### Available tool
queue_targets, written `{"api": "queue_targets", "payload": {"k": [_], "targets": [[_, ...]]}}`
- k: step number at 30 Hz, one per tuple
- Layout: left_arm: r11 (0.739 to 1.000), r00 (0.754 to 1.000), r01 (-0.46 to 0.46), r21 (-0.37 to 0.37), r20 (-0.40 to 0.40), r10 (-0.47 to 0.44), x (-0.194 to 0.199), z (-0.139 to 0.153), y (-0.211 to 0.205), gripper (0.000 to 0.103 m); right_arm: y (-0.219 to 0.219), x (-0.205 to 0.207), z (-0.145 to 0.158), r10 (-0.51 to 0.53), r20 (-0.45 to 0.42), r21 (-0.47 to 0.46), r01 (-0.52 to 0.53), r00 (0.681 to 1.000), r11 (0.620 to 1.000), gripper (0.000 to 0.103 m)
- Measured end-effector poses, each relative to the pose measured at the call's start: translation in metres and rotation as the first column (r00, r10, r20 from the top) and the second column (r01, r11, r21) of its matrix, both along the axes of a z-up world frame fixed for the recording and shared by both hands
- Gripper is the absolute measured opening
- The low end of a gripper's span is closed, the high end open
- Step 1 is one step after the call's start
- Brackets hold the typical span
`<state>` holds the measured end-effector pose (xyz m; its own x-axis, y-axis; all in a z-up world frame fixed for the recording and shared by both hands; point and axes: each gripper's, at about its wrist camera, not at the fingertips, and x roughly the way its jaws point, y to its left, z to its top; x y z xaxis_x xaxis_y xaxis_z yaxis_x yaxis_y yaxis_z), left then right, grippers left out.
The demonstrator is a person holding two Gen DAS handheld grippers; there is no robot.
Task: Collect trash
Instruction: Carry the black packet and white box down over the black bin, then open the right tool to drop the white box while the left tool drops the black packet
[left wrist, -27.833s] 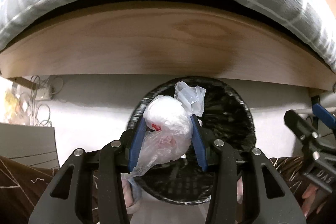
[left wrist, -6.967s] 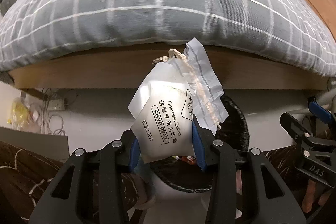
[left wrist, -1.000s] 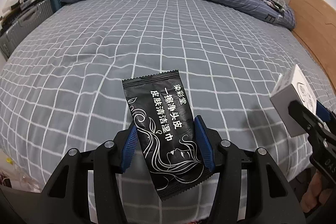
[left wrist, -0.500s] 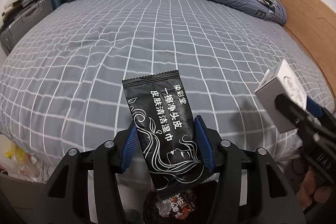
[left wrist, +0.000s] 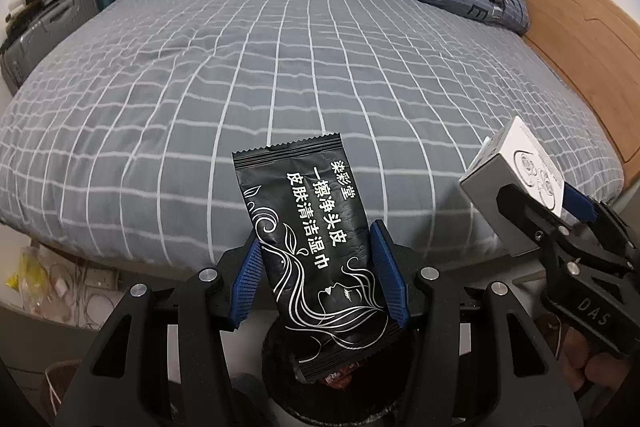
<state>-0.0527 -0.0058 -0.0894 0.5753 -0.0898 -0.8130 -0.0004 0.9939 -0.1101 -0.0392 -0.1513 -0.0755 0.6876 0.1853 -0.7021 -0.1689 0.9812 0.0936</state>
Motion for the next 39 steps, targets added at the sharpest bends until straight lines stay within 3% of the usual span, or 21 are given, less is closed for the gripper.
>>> {"api": "queue_targets", "payload": {"k": [23, 33, 39], "targets": [[1.000, 0.994, 0.012, 0.008, -0.106, -0.011, -0.062, -0.028, -0.011, 0.052, -0.006, -0.063, -0.016, -0.021, -0.077, 0.009, 0.021, 0.997, 1.000, 0.081], [1.000, 0.980, -0.011, -0.006, -0.199, 0.010, -0.060, -0.078, 0.011, 0.051, 0.009, -0.060, -0.062, 0.007, -0.193, -0.054, -0.018, 0.981, 0.998, 0.081], [1.000, 0.975, -0.018, 0.012, -0.220, 0.020, -0.046, -0.101, 0.018, 0.051, 0.015, -0.042, -0.088, 0.031, -0.277, -0.036, -0.043, 0.960, 0.998, 0.081]]}}
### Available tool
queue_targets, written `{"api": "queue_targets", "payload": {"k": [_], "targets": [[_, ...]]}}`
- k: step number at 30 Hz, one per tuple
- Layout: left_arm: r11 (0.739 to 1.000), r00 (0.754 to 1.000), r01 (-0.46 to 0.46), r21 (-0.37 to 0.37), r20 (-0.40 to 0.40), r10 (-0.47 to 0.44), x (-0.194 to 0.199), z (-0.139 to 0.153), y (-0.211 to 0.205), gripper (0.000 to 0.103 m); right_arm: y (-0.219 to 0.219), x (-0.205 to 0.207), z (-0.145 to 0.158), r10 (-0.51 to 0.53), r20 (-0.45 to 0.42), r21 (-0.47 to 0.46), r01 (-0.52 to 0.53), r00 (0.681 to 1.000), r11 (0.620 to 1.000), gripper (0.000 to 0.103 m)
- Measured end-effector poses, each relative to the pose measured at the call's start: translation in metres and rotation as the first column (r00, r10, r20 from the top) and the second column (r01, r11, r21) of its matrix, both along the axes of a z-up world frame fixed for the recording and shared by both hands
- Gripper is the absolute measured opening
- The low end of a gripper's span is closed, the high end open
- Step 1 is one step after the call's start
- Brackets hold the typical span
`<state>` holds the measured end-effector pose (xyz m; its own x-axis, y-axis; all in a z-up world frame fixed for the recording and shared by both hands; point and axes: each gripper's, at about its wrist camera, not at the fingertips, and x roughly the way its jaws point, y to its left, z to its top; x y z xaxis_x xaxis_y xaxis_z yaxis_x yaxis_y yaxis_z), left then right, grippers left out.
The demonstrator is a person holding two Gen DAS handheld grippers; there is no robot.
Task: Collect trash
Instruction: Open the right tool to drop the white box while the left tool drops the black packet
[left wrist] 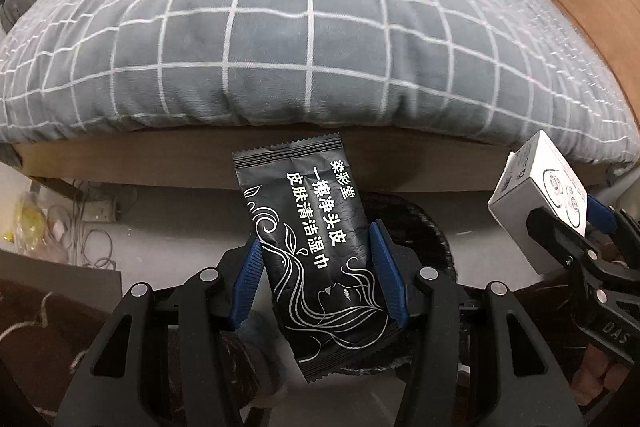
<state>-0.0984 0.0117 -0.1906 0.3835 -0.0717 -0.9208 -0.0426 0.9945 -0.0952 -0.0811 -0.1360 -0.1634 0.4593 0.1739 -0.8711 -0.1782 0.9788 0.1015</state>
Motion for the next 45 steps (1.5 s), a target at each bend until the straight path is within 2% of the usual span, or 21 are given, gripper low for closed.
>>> {"api": "queue_targets", "payload": {"k": [3, 7, 14, 24, 25, 27, 30, 35, 40, 45], "targets": [[1.000, 1.000, 0.011, 0.026, -0.008, -0.011, 0.006, -0.014, 0.003, 0.050, 0.008, 0.011, -0.019, 0.027, -0.047, -0.011, -0.027, 0.999, 1.000, 0.081], [1.000, 0.998, -0.016, 0.026, -0.056, 0.017, 0.010, -0.036, 0.013, 0.049, 0.014, 0.016, -0.044, 0.037, -0.114, -0.031, -0.041, 0.993, 0.999, 0.081], [0.999, 0.997, -0.023, 0.043, -0.075, 0.026, 0.018, -0.050, 0.019, 0.048, 0.022, 0.028, -0.066, 0.041, -0.174, -0.035, -0.048, 0.984, 0.998, 0.081], [0.999, 0.996, -0.018, 0.035, -0.090, 0.022, 0.018, -0.054, 0.018, 0.048, 0.041, 0.029, -0.073, 0.088, -0.186, -0.062, -0.101, 0.979, 0.993, 0.082], [0.999, 0.996, -0.020, 0.036, -0.092, 0.023, 0.018, -0.054, 0.018, 0.048, 0.043, 0.029, -0.074, 0.092, -0.186, -0.066, -0.106, 0.978, 0.992, 0.084], [0.999, 0.995, -0.028, 0.034, -0.090, 0.031, 0.018, -0.054, 0.020, 0.048, 0.046, 0.026, -0.075, 0.090, -0.183, -0.080, -0.106, 0.979, 0.991, 0.094], [0.999, 0.995, -0.028, 0.034, -0.091, 0.031, 0.017, -0.055, 0.019, 0.048, 0.047, 0.025, -0.076, 0.083, -0.177, -0.105, -0.103, 0.981, 0.989, 0.094], [1.000, 0.995, -0.005, 0.019, -0.095, 0.007, 0.018, -0.053, 0.005, 0.048, 0.026, 0.024, -0.065, 0.034, -0.135, -0.121, -0.051, 0.990, 0.991, 0.096], [0.999, 0.993, 0.035, 0.000, -0.114, -0.035, 0.017, -0.058, -0.018, 0.048, -0.014, 0.020, -0.057, -0.029, -0.107, -0.105, 0.018, 0.994, 0.994, 0.096], [0.997, 0.990, 0.071, -0.012, -0.125, -0.072, 0.019, -0.061, -0.044, 0.048, -0.048, 0.010, -0.063, -0.095, -0.137, -0.085, 0.084, 0.986, 0.993, 0.096]]}}
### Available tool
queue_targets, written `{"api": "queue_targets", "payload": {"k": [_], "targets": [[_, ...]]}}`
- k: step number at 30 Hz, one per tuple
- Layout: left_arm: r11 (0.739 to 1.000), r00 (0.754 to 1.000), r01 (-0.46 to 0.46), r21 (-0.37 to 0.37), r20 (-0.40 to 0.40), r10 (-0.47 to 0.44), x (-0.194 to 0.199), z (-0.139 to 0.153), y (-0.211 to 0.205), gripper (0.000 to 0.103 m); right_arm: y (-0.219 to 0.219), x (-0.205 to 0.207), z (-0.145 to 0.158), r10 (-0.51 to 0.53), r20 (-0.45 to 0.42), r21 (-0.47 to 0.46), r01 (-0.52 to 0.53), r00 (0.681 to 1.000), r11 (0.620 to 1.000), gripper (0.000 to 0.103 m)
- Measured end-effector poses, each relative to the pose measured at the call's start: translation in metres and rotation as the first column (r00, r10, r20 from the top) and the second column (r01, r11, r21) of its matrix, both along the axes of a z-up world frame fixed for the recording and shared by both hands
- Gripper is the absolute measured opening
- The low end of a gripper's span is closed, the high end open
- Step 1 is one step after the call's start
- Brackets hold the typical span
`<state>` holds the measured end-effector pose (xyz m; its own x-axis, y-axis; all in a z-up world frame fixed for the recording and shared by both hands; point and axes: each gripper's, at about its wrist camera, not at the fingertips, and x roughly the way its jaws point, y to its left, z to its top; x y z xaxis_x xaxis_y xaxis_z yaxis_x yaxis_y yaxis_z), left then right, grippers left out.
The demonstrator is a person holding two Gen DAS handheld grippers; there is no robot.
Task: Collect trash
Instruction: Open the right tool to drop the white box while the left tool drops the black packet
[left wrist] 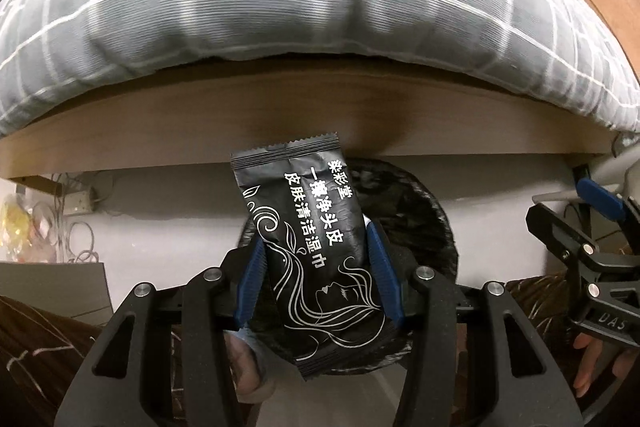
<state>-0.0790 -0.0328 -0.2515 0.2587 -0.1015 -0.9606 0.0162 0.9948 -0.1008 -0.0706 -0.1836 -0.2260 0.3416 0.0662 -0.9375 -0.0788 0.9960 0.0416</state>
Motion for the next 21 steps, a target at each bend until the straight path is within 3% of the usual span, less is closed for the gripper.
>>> {"api": "queue_targets", "payload": {"k": [7, 12, 21], "targets": [[0.999, 0.999, 0.053, -0.006, -0.014, -0.053, 0.005, -0.007, -0.035, 0.048, -0.028, 0.001, 0.004, -0.074, 0.022, -0.001, 0.074, 0.997, 0.997, 0.096], [0.997, 0.997, 0.075, -0.001, -0.019, -0.075, 0.005, -0.011, -0.047, 0.049, -0.033, 0.001, 0.001, -0.070, 0.028, -0.012, 0.071, 0.997, 0.997, 0.096], [0.997, 0.997, 0.072, -0.013, -0.002, -0.072, 0.009, -0.011, -0.039, 0.059, -0.029, 0.001, 0.003, -0.055, 0.034, -0.021, 0.056, 0.998, 0.998, 0.096]]}}
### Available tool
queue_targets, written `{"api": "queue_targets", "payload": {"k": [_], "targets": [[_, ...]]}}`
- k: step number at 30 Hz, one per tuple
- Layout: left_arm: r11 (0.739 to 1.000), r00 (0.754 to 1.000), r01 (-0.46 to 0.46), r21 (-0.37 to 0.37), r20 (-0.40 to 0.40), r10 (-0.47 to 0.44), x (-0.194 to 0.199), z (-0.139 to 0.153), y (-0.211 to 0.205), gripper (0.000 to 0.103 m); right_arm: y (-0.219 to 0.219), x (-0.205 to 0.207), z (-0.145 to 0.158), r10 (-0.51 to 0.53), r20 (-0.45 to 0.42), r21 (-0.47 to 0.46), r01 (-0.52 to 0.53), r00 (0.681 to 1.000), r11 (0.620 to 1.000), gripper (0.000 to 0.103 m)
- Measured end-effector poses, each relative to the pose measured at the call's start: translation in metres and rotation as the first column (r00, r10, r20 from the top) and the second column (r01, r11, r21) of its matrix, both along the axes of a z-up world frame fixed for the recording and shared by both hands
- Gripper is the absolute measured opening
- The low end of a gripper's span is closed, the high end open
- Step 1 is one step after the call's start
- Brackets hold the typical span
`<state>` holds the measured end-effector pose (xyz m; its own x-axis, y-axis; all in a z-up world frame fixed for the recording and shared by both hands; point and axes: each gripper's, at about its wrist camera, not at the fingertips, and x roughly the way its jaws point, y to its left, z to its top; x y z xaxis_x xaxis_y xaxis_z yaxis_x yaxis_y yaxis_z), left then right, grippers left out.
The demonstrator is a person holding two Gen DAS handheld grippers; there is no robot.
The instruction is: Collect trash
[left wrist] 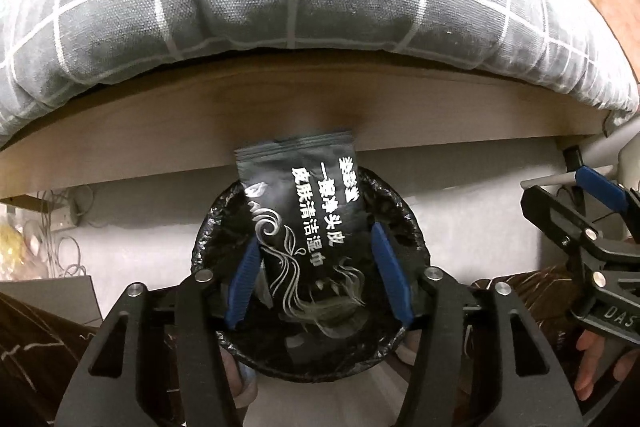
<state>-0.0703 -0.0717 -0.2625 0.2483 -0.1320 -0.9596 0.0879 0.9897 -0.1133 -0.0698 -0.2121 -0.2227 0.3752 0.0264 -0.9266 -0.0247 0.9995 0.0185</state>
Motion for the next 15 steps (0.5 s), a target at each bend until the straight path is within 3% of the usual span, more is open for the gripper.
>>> {"api": "queue_targets", "payload": {"k": [9, 15], "targets": [[0.999, 0.997, -0.033, 0.014, 0.074, 0.032, -0.002, 0.024, 0.010, 0.091, 0.009, 0.003, 0.013, 0.006, 0.021, 0.010, -0.007, 1.000, 1.000, 0.096], [0.996, 0.988, -0.085, -0.022, 0.131, 0.087, -0.006, 0.065, 0.029, 0.095, 0.024, 0.002, 0.051, 0.038, 0.099, 0.026, -0.041, 0.994, 0.999, 0.096]]}}
